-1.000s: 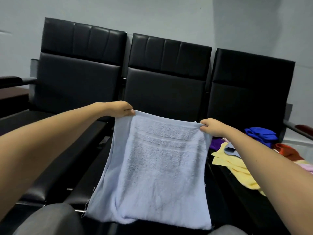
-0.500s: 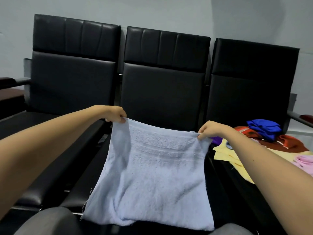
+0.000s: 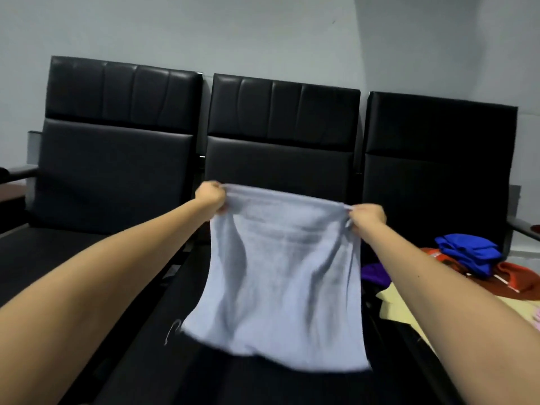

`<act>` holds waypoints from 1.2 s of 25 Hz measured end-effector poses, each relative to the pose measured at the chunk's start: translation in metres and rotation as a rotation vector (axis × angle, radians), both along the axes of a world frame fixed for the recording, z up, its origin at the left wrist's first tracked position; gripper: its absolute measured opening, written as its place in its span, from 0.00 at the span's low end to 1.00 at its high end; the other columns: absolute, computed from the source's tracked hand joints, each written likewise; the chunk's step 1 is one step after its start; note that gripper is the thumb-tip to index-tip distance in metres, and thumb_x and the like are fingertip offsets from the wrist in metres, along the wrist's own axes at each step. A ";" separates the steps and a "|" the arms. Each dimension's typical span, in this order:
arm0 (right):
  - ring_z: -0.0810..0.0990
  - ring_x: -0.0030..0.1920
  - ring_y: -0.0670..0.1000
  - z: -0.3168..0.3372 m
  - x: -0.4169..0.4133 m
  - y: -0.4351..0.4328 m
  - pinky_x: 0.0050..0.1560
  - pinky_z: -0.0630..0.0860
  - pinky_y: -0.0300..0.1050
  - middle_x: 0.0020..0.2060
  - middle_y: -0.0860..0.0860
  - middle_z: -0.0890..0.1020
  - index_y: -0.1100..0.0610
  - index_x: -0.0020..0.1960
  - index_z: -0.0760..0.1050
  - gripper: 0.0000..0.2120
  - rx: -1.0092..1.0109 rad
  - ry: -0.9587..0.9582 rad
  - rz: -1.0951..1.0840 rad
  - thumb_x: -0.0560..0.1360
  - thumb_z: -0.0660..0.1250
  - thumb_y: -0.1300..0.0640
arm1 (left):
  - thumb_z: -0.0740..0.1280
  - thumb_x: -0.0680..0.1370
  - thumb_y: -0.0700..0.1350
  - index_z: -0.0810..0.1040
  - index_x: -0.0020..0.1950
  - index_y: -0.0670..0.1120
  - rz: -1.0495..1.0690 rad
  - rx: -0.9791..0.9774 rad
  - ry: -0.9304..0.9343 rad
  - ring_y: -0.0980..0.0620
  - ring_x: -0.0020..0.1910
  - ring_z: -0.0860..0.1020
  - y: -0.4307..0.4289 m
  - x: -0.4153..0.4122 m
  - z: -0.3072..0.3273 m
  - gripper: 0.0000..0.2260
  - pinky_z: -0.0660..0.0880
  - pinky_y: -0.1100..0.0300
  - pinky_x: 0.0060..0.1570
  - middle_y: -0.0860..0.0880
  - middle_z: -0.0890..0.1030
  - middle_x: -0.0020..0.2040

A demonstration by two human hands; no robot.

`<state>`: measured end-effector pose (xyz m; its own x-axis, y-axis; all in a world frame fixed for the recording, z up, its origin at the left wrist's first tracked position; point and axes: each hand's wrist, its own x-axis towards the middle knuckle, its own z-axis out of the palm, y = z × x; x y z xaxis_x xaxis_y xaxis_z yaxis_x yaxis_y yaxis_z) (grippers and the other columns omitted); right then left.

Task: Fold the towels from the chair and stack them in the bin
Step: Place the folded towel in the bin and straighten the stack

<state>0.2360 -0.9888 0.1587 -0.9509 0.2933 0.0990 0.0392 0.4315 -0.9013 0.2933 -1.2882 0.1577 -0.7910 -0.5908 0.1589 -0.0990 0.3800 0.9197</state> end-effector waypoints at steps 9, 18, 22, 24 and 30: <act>0.76 0.57 0.61 0.045 0.034 0.016 0.54 0.71 0.47 0.55 0.55 0.81 0.50 0.57 0.79 0.13 0.384 0.367 -0.084 0.79 0.59 0.56 | 0.58 0.80 0.39 0.79 0.53 0.39 0.099 -0.341 0.509 0.47 0.51 0.77 0.012 0.031 0.040 0.11 0.69 0.62 0.47 0.42 0.81 0.51; 0.79 0.45 0.48 -0.002 0.065 0.066 0.46 0.76 0.39 0.40 0.48 0.83 0.55 0.45 0.81 0.05 0.682 -0.607 0.875 0.76 0.67 0.62 | 0.70 0.75 0.49 0.80 0.40 0.46 -0.815 -0.672 -0.586 0.55 0.27 0.70 -0.039 0.088 0.001 0.08 0.67 0.65 0.28 0.52 0.73 0.27; 0.78 0.42 0.44 -0.033 0.068 0.053 0.43 0.74 0.35 0.40 0.47 0.81 0.53 0.45 0.79 0.07 0.787 -0.804 0.938 0.77 0.64 0.61 | 0.70 0.75 0.51 0.80 0.40 0.49 -0.824 -0.653 -0.903 0.58 0.27 0.71 -0.028 0.094 -0.022 0.07 0.66 0.67 0.29 0.55 0.75 0.28; 0.77 0.42 0.46 -0.041 0.061 0.048 0.43 0.74 0.38 0.40 0.49 0.80 0.53 0.42 0.78 0.08 0.788 -0.708 0.880 0.77 0.64 0.61 | 0.69 0.76 0.51 0.80 0.43 0.48 -0.749 -0.655 -0.862 0.57 0.28 0.72 -0.029 0.084 -0.030 0.08 0.67 0.67 0.29 0.52 0.76 0.31; 0.69 0.67 0.54 -0.079 0.030 0.019 0.64 0.67 0.48 0.68 0.53 0.71 0.56 0.70 0.68 0.23 0.730 -0.129 0.489 0.76 0.63 0.51 | 0.62 0.78 0.49 0.66 0.71 0.49 -0.334 -1.041 -0.640 0.44 0.62 0.73 -0.020 0.039 -0.065 0.22 0.71 0.55 0.54 0.44 0.73 0.65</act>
<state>0.2656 -0.9695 0.0801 -0.9700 -0.2427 -0.0141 -0.2175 0.8921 -0.3960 0.3325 -1.3079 0.0927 -0.9840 -0.1740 -0.0385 -0.1740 0.9847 -0.0050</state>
